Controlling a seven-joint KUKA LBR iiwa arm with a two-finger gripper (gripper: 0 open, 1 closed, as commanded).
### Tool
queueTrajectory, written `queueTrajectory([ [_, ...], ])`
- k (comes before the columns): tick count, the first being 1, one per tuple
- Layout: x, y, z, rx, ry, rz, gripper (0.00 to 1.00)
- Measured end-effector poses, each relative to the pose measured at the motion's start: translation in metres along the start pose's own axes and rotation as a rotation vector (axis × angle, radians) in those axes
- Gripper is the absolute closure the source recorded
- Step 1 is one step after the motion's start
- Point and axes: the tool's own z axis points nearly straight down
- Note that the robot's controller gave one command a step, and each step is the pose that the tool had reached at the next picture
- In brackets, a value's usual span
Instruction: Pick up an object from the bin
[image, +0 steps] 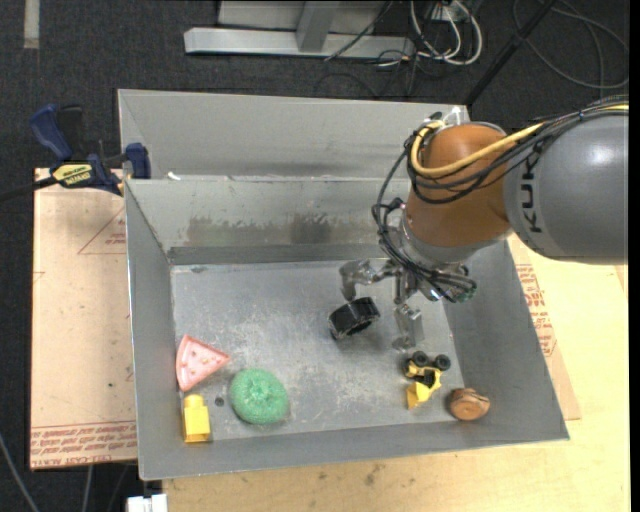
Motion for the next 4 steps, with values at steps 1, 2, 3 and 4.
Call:
queueTrajectory([
  [1,-0.002,0.001,0.025,-0.001,0.001,0.013,0.0],
  [2,-0.024,0.008,0.038,0.006,-0.005,-0.151,1.0],
  [3,-0.024,0.008,0.038,0.006,-0.005,-0.15,1.0],
  [4,-0.023,0.008,0.036,0.004,-0.005,-0.149,1.0],
])
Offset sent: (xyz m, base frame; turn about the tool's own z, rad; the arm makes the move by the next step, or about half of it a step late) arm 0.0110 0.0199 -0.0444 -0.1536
